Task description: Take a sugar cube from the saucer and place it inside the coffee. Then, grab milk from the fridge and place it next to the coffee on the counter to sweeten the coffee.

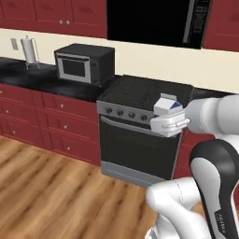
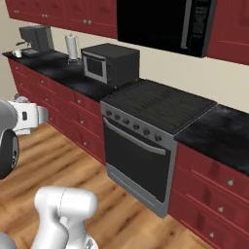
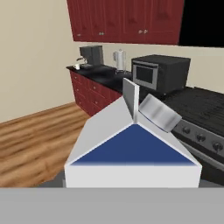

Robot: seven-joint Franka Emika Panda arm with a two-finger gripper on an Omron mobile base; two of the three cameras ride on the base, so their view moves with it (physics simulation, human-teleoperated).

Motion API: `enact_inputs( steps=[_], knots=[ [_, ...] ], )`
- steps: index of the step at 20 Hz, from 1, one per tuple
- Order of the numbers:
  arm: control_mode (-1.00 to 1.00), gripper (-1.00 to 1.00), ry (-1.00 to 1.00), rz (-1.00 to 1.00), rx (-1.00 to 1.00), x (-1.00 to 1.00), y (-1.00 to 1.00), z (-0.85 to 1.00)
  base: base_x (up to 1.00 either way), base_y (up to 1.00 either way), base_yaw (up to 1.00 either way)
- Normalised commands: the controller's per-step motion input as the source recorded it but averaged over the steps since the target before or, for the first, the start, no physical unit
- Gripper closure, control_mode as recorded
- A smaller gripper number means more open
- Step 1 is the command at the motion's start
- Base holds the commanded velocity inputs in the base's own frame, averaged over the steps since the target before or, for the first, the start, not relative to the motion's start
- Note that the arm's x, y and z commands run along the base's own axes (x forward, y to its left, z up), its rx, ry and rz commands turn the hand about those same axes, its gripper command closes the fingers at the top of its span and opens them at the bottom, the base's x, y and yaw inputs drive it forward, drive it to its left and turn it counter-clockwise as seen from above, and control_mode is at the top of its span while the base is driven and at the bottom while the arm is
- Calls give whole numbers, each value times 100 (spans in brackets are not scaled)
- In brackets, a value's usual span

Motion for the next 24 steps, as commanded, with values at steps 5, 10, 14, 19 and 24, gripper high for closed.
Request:
enact_inputs(
  steps=[5,10,14,19,24],
  knots=[
    [100,100,0,0,0,0,0,0,100,100,0],
    [100,100,0,0,0,0,0,0,100,100,-2],
    [100,100,0,0,0,0,0,0,100,100,-9],
    [100,100,0,0,0,0,0,0,100,100,-16],
    [100,100,0,0,0,0,0,0,100,100,-18]
  ],
)
